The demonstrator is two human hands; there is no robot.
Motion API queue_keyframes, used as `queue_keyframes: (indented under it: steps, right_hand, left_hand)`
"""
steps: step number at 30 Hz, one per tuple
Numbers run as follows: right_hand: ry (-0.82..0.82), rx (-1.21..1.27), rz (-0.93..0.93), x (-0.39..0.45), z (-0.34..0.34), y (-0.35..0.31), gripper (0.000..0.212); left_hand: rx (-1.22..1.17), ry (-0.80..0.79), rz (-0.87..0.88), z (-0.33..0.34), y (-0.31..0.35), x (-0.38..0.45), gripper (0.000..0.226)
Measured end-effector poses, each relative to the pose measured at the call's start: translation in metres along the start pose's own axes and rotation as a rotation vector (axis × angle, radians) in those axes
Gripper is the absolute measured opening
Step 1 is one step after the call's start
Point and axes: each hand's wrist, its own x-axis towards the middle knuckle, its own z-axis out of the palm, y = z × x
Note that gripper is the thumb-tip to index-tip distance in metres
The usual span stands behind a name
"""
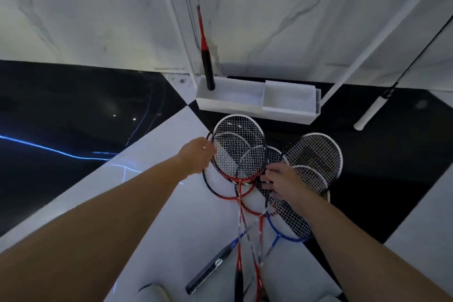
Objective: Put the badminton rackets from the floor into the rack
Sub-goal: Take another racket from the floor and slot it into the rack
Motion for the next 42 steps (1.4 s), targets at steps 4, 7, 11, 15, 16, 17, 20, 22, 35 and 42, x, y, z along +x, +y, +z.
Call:
queue_keyframes:
  steps: [4,7,11,15,16,17,20,22,35,42]
  right_hand:
    - [-0.025,-0.065,0.003,0.055,0.036,0.037,0.016]
    - [0.031,-0.123,0.029,0.085,0.059,0.061,0.015]
    - [0.087,-0.158,0.064,0.106,0.085,0.088,0.017]
    - [0.119,-0.049,0.153,0.115,0.103,0.102,0.024]
    - [0.127,-0.024,0.171,0.117,0.104,0.103,0.034]
    - [0.132,-0.015,0.181,0.117,0.105,0.103,0.043]
    - [0.101,-0.032,0.167,0.114,0.102,0.103,0.033]
    - [0.088,-0.030,0.135,0.115,0.102,0.101,0.026]
    - [-0.077,0.005,-0.094,0.006,0.065,0.040,0.045]
    - [-0.085,-0.007,-0.171,-0.083,0.040,-0.022,0.033]
  left_hand:
    - [0.067,-0.052,0.045,0.011,-0.009,0.028,0.021]
    - [0.006,-0.043,0.057,0.018,-0.011,0.045,0.025]
    - [-0.024,-0.051,0.043,0.028,-0.023,0.063,0.026]
    - [0.000,-0.062,0.036,0.030,-0.030,0.071,0.023]
    - [0.007,-0.056,0.040,0.030,-0.030,0.071,0.025]
    - [0.023,-0.050,0.052,0.028,-0.029,0.070,0.026]
    - [0.027,-0.046,0.069,0.029,-0.028,0.068,0.029]
    - [-0.011,-0.043,0.057,0.030,-0.029,0.068,0.027]
    - [-0.225,0.312,0.128,-0.022,0.032,0.011,0.063]
    - [-0.179,0.212,0.360,-0.072,0.106,-0.076,0.077]
